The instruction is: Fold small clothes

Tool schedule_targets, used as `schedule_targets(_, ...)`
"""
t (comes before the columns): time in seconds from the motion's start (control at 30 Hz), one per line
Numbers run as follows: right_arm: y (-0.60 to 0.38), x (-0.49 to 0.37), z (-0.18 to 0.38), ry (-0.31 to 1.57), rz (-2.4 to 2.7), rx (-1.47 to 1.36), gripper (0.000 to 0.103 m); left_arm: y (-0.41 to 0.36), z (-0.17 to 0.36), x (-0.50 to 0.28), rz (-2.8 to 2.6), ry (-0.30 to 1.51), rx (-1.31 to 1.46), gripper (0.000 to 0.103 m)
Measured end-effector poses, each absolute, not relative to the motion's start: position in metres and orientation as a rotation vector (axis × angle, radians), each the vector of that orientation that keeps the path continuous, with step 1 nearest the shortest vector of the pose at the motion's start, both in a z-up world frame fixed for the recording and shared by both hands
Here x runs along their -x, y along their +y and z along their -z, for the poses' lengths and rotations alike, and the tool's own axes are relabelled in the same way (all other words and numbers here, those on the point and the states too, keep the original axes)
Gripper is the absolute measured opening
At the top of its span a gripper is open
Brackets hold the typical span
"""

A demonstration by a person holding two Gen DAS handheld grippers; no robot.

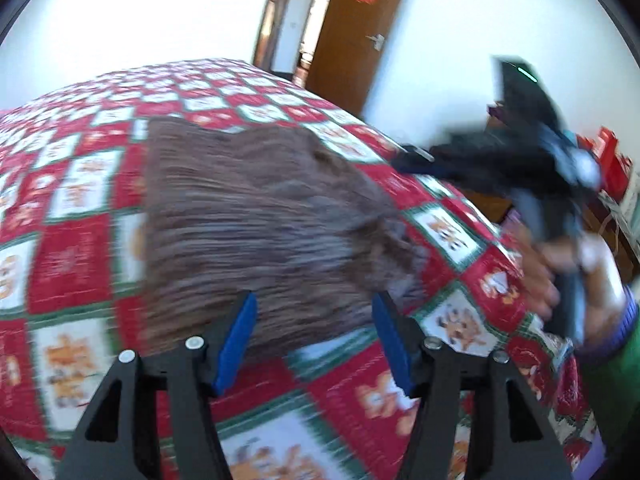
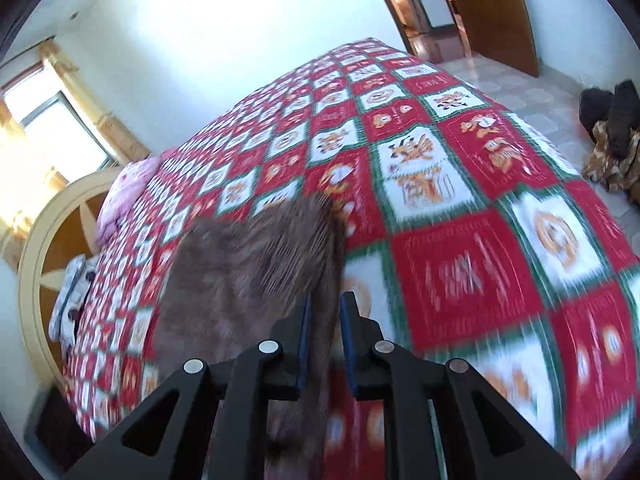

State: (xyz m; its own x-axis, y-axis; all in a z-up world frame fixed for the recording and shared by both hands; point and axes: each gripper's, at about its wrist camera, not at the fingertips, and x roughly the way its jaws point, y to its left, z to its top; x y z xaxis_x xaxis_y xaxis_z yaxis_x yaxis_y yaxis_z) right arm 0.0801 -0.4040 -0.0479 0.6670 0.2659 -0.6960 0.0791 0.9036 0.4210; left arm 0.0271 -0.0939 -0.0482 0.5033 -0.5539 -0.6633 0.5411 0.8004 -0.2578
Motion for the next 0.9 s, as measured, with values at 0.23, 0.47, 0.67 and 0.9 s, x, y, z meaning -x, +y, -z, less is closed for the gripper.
schedule_targets(0.23,-0.348,-0.051,0.065,0.912,-0.074,-0.318,0.015,-0.085,0.054,-0.062,0.403,0.799,-0.091,0.063)
schedule_targets(0.47,-0.349,-0.020,0.100,0.998,-0.099,-0.442,0.016,-0.049,0.086,-0.066,0.366,0.882,0.012,0.069)
schedule_targets(0.67,-0.347,-0.003,0.082,1.070,-0.082,-0.349,0.016,-0.039,0.061,-0.068,0.415,0.884,0.042,0.069)
schedule_targets(0.9,-0.354,-0.049,0.033,0.844,-0.085,-0.343,0.016,-0.079,0.028,-0.116,0.388,0.786,0.003,0.069)
